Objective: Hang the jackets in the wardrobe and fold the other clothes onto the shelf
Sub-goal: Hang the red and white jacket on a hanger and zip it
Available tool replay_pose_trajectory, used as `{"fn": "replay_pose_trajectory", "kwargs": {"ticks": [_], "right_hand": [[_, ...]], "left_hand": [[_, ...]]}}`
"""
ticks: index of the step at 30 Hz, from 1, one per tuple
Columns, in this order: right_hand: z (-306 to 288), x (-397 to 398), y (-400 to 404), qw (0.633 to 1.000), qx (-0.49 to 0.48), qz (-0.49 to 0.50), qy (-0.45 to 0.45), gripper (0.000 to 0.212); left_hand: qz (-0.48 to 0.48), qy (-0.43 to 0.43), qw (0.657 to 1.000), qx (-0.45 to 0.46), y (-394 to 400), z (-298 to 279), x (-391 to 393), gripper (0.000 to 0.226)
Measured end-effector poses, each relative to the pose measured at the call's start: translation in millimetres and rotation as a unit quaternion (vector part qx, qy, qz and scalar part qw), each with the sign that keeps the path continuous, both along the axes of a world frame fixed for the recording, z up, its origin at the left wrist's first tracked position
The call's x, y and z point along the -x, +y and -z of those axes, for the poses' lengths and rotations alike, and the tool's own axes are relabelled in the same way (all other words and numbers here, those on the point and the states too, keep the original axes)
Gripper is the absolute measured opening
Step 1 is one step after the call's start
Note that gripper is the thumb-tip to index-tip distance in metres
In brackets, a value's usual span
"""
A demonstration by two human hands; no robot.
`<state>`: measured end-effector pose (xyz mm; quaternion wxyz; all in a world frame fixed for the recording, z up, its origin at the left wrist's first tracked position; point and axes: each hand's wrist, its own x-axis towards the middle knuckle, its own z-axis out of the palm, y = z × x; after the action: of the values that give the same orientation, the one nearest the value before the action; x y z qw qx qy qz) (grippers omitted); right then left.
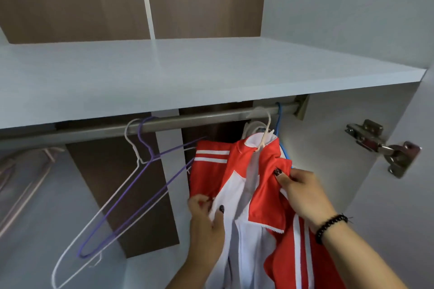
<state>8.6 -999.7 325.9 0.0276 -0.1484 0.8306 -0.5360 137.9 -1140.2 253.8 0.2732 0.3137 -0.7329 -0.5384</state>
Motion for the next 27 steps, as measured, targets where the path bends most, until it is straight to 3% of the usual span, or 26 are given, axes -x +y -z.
{"fn": "replay_pose_trajectory", "kwargs": {"ticks": [3,6,10,14,19,22,27], "right_hand": [[-1.6,26.2,-13.8,0.999,0.037,-0.014,-0.026,0.04],[-2.6,49.6,-25.0,0.998,0.051,-0.016,-0.046,0.035],[7.9,70.6,-38.1,0.995,0.049,-0.005,-0.088,0.05],[21.2,77.8,-39.2,0.995,0.026,-0.011,-0.097,0.051],[23.6,78.4,-32.5,0.999,-0.011,-0.003,-0.042,0.053],[25.5,72.8,-26.8,0.999,-0.04,-0.013,0.001,0.05],[27.4,67.7,-21.7,0.993,-0.086,-0.012,0.085,0.047]], "left_hand": [[-0.032,0.013,0.999,-0.013,-10.2,7.9,21.0,0.036],[0.012,-0.027,1.0,-0.003,-13.4,23.2,41.0,0.038],[0.079,-0.01,0.997,0.018,-14.7,37.5,54.5,0.023],[0.099,-0.062,0.993,-0.006,-19.5,47.8,69.6,0.038],[0.125,-0.089,0.988,0.008,-12.4,54.4,94.6,0.055],[0.173,-0.06,0.983,0.002,-12.3,56.1,108.9,0.063],[0.248,-0.138,0.958,0.033,-10.5,60.4,126.0,0.044]]}}
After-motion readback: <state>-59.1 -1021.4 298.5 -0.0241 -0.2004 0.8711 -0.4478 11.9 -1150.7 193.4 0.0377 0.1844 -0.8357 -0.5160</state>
